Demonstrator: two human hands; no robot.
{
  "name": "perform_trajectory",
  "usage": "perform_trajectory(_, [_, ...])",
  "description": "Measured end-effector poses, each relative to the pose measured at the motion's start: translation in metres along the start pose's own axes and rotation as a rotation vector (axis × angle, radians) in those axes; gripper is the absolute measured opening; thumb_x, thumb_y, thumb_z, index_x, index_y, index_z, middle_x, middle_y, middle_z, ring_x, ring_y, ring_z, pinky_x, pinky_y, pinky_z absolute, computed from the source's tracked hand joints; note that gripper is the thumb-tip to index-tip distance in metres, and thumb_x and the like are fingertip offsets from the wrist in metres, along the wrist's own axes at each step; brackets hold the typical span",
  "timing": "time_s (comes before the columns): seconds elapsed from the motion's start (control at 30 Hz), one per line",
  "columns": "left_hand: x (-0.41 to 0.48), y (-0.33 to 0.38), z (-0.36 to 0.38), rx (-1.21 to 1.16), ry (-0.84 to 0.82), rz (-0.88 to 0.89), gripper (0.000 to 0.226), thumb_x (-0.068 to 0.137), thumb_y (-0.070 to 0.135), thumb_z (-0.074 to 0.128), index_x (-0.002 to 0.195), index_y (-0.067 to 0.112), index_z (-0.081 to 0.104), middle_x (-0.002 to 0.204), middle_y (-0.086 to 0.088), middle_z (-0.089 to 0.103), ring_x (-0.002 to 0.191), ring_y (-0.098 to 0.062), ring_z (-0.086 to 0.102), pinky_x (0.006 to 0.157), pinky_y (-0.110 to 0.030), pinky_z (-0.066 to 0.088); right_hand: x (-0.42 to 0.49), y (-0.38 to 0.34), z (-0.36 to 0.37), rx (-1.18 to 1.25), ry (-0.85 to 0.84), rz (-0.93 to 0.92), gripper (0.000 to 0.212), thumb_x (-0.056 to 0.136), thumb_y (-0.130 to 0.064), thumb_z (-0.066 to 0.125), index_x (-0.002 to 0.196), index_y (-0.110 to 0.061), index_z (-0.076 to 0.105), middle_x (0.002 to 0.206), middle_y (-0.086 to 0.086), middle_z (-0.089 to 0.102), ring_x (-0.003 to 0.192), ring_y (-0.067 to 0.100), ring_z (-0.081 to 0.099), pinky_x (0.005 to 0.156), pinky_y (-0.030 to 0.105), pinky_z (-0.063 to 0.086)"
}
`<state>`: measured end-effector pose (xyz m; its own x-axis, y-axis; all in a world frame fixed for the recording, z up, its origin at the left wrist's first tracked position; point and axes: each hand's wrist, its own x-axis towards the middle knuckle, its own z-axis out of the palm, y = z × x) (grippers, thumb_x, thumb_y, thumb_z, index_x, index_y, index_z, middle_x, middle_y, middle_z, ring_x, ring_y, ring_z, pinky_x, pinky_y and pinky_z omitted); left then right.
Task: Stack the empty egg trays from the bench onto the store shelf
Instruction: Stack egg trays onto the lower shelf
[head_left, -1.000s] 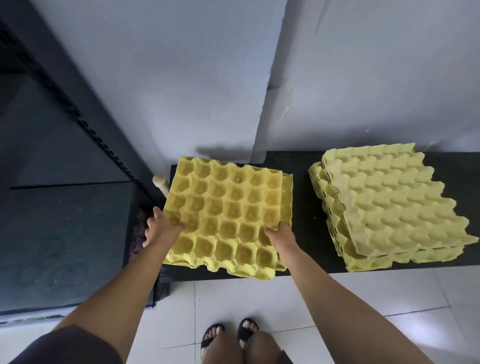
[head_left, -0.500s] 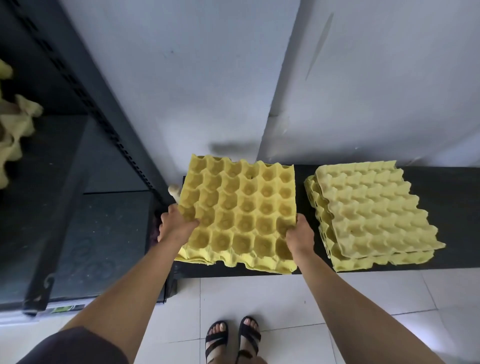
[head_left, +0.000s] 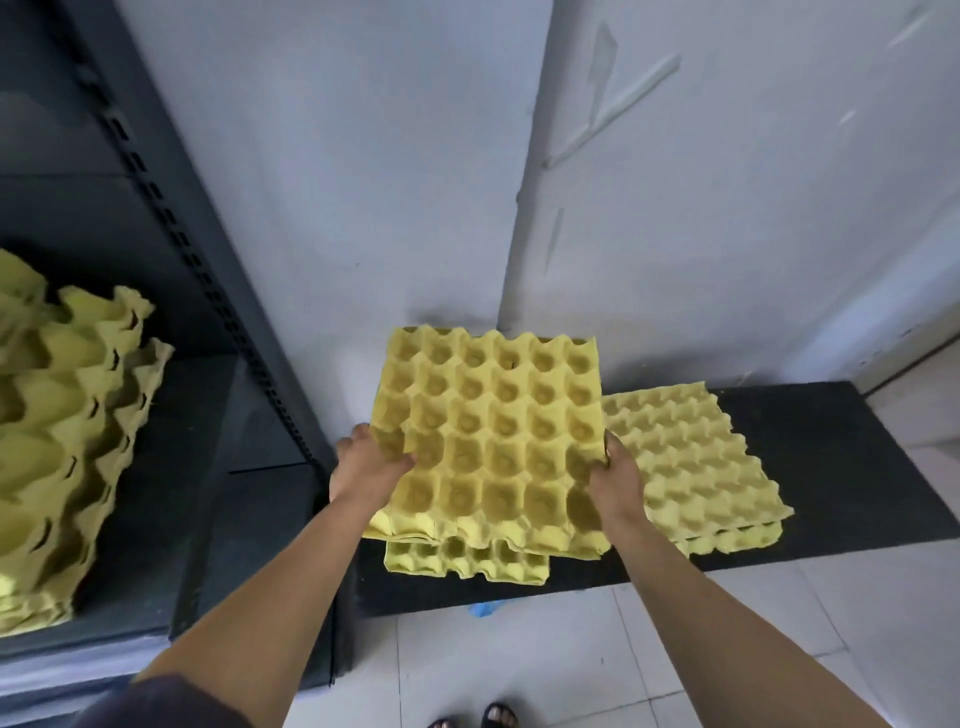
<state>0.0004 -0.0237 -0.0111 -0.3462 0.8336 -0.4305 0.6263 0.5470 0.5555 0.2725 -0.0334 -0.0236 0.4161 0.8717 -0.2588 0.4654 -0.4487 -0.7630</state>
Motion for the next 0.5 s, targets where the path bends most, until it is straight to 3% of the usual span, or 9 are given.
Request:
perform_trajectory(0.13, [-0.018,0.022,-0.025,0.029,0.032,0.068,0.076,0.079,0.043,0.068,0.136,0.011,0.029,0.131,-0.012,0.040,0.104,-0.033,0.055,0.070,-0.035,0.038,-0.014,-0.020,-0.024,0.076,0.036,-0.029,0.056,0.087,0.004,0.036,0.133,-0.023,0.050,0.109,-0.005,0.059,0.104,0.020,0.055,0.089,0.029,0.043])
perform_trajectory(0.27, [-0.036,0.036,-0.045,0.004,0.064,0.120,0.075,0.078,0.044,0.067,0.135,0.012,0.030,0.130,-0.010,0.042,0.104,-0.030,0.056,0.072,-0.036,0.040,-0.024,-0.036,-0.042,0.132,0.049,-0.044,0.052,0.088,0.004,0.036,0.131,-0.021,0.053,0.119,0.002,0.062,0.110,0.025,0.056,0.098,0.040,0.045])
perform_trajectory(0.43, [-0.060,0.037,-0.066,-0.052,0.107,0.147,0.077,0.080,0.042,0.067,0.138,0.011,0.028,0.133,-0.012,0.038,0.100,-0.029,0.054,0.072,-0.037,0.043,-0.042,-0.053,-0.055,0.213,0.019,-0.061,0.052,0.089,0.004,0.036,0.129,-0.023,0.055,0.118,0.000,0.063,0.110,0.022,0.057,0.099,0.041,0.046])
perform_trajectory(0.5, [-0.071,0.035,-0.071,-0.090,0.127,0.134,0.077,0.080,0.041,0.067,0.139,0.011,0.028,0.134,-0.014,0.035,0.110,-0.034,0.051,0.083,-0.043,0.046,-0.053,-0.059,-0.059,0.243,-0.005,-0.078,0.052,0.088,0.003,0.036,0.128,-0.024,0.055,0.117,-0.001,0.063,0.110,0.022,0.057,0.098,0.040,0.046])
